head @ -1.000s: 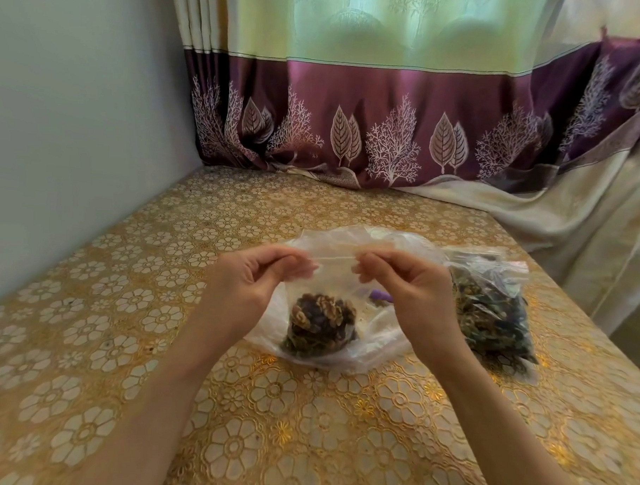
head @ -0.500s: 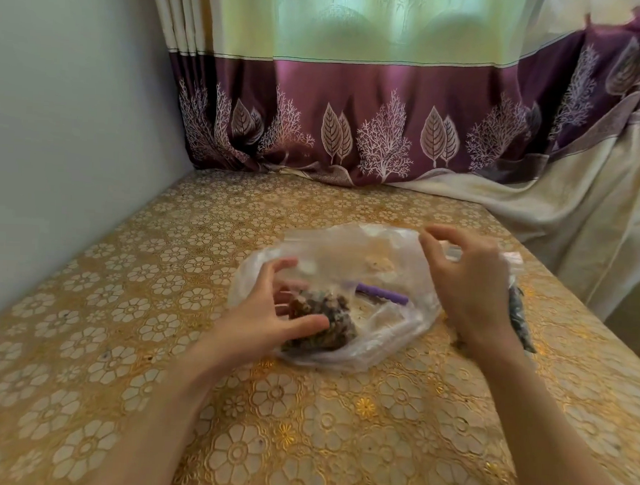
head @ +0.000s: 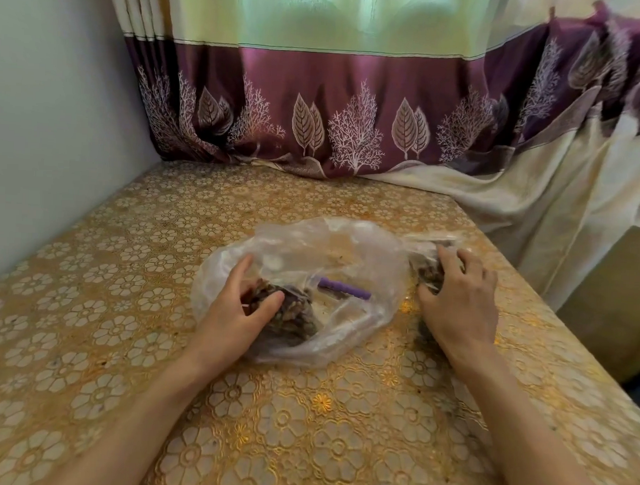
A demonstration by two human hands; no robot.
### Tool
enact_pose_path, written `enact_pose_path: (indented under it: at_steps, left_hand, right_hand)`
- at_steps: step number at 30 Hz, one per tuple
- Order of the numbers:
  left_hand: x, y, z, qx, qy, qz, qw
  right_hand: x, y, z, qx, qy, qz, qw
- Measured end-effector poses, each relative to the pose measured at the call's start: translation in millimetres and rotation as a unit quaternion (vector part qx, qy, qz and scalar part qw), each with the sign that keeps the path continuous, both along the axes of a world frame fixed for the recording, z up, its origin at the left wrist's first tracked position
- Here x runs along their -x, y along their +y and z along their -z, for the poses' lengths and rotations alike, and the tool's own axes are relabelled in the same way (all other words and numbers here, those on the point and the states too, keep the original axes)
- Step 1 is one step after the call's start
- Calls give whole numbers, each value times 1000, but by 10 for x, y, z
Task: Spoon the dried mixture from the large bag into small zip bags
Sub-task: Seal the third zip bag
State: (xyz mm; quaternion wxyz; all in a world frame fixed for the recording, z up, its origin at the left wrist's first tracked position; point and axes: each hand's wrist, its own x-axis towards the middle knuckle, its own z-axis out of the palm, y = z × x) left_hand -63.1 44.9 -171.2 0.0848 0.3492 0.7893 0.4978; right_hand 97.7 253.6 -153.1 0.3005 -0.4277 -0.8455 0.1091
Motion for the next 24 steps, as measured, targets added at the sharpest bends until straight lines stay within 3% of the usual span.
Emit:
enact_pose_path:
  at_steps: [5,10,14,19,24]
  left_hand:
    - [-71,65,-6,22,22,-14,999]
    - [-104,31,72,9,52,-29,998]
    - [-173,13,15,61,72,-45,995]
    - [-265,113,-89,100,20,-102,990]
    - [-279,251,-238,166,-167,-141,961]
  right_hand:
    - [23,-49,-140,-54,92,-133,985]
    - [123,18,99,-23,51,-176,983]
    - [179,10,234,-26,44,-161,986]
    - [96,-12,174,30,-28,-158,987]
    - [45,38,-48,155,-115,-185,964]
